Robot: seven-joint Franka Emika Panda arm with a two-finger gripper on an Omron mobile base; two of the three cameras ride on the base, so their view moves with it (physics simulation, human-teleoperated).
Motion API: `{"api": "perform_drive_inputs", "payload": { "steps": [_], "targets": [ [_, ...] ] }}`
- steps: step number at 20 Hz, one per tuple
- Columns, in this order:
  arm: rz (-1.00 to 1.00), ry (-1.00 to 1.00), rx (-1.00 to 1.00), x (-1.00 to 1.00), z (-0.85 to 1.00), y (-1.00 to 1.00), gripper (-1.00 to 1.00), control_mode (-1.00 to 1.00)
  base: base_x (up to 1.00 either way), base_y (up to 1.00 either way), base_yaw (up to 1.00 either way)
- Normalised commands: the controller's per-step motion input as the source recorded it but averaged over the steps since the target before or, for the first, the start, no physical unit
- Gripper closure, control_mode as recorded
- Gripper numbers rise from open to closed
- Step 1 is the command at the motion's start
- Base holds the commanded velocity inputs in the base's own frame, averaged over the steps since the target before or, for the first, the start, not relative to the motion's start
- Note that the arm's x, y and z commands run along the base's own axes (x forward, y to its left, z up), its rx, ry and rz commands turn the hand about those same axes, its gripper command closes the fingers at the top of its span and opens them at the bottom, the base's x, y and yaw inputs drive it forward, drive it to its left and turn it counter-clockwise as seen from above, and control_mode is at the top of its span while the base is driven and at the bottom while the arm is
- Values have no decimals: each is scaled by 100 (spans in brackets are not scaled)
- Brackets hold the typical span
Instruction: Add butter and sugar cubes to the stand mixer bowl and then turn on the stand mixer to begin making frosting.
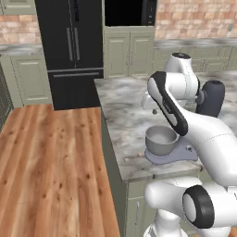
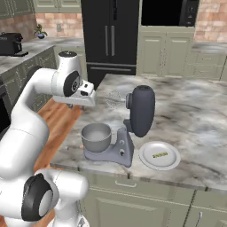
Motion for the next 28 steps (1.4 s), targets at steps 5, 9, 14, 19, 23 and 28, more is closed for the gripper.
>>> {"api": "perform_drive_inputs", "payload": {
  "steps": [5,9,14,19,23,28],
  "targets": [
    [0,0,0,0,0,0,-100,100,-14,-1,0],
    [0,0,0,0,0,0,-100,100,-58,-27,0],
    [0,0,0,0,0,0,-100,100,-25,-27,0],
    [0,0,0,0,0,0,-100,100,0,-56,0],
    [0,0,0,0,0,0,-100,100,0,-62,0],
    [0,0,0,0,0,0,-100,100,0,-52,0]
  ]
}}
